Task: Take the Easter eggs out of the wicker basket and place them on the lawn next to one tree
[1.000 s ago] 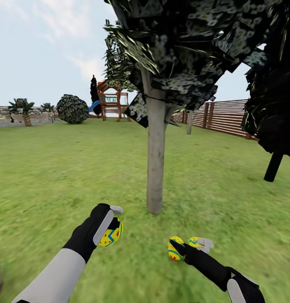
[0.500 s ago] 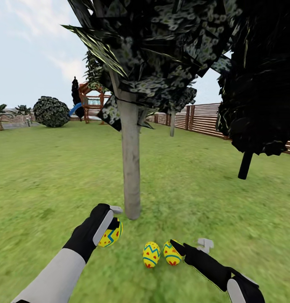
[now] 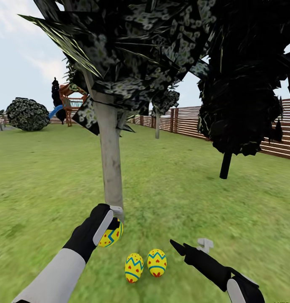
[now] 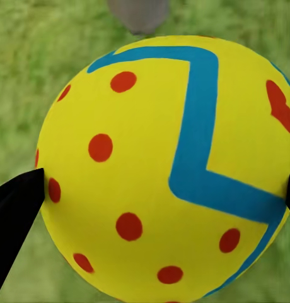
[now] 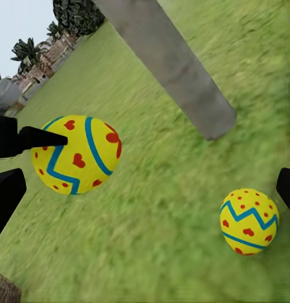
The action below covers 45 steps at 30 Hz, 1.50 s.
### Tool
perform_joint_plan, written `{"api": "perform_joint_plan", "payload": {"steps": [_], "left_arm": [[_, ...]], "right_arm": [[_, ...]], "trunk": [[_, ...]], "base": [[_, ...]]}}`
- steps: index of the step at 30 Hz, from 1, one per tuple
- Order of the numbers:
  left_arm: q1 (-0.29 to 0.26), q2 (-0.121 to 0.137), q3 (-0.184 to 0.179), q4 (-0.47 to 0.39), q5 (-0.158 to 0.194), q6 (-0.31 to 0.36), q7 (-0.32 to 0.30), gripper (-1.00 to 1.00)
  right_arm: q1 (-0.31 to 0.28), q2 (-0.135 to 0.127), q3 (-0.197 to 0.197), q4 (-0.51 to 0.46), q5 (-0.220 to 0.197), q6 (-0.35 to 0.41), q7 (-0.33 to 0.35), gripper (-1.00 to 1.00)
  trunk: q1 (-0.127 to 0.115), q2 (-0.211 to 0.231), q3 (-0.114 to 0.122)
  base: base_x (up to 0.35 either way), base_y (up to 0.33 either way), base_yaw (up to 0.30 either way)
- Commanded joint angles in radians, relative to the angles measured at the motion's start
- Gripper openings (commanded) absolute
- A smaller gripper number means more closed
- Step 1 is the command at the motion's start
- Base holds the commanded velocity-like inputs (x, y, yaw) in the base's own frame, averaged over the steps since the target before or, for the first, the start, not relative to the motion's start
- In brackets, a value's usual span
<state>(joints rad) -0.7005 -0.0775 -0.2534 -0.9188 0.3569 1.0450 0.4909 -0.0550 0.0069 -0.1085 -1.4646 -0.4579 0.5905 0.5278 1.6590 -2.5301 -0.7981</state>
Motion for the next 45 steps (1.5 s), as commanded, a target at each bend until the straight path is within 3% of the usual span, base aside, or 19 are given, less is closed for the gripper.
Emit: {"api": "perform_joint_plan", "payload": {"steps": [1,14,24,34,45], "left_arm": [[-0.001,0.0,-0.002,-0.001,0.011,0.002,0.01,-1.0],[-0.001,0.001,-0.001,-0.002,0.016,0.002,0.009,-1.0],[-0.001,0.001,-0.001,-0.002,0.016,0.002,0.009,-1.0],[-0.001,0.002,-0.001,0.0,0.01,-0.068,0.009,-1.0],[-0.001,0.002,-0.001,0.0,0.008,-0.077,0.008,-1.0]], "right_arm": [[-0.001,0.001,-0.002,0.0,-0.005,0.008,0.002,1.0],[-0.001,0.001,-0.002,0.0,-0.005,0.008,0.007,1.0],[-0.001,0.001,-0.002,0.0,-0.006,0.008,0.007,1.0],[-0.001,0.001,-0.001,0.0,-0.005,0.006,0.003,1.0],[-0.001,0.001,0.001,0.0,-0.004,0.006,0.0,1.0]], "trunk": [[0.0,0.0,0.0],[0.0,0.0,0.002],[0.005,-0.003,-0.037],[0.009,-0.005,-0.076],[0.014,-0.008,-0.118]], "base": [[0.13,0.184,-0.175],[0.031,0.053,-0.027],[0.0,0.0,0.0],[0.0,0.0,0.0],[0.0,0.0,0.0]]}}
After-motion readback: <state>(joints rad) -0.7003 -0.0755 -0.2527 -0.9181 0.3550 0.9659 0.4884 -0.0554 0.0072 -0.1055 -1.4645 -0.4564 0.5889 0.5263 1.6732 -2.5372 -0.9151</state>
